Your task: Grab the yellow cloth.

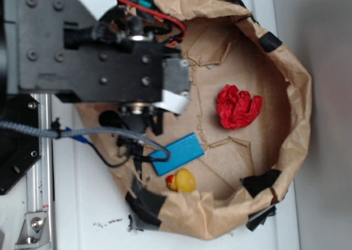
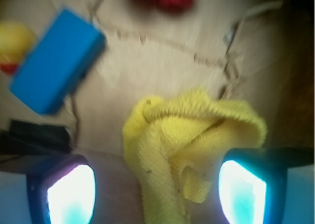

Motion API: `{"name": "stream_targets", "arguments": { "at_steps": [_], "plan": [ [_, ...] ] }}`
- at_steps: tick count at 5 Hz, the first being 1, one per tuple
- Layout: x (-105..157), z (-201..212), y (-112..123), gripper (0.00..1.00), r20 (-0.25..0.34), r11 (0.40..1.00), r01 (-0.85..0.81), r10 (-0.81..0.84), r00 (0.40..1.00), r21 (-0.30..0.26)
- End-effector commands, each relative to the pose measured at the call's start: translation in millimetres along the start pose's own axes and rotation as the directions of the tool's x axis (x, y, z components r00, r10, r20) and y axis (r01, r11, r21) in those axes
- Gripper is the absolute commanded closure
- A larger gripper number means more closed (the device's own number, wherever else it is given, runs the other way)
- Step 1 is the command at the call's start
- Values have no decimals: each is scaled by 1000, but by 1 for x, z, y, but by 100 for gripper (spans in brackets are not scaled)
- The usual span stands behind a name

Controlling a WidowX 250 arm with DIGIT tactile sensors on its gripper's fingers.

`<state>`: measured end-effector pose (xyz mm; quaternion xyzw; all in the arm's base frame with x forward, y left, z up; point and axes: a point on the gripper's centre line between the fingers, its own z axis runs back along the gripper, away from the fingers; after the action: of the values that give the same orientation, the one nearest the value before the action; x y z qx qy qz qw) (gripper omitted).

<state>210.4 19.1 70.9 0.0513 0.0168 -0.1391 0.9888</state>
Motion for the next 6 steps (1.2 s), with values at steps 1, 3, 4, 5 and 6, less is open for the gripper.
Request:
{"name": "stream_targets", "arguments": {
  "at_steps": [1,3,4,5,6],
  "plan": [
    [20,-40,24,0,-10,999,-19,19,1000,36],
    [25,-59,21,100,-49,997,-36,39,998,64],
    [20,-52,22,100,-42,996,-62,65,997,67],
    [15,-21,25,100,31,987,-153,152,988,44],
    [15,29,18,100,147,938,-347,342,928,16]
  ]
}}
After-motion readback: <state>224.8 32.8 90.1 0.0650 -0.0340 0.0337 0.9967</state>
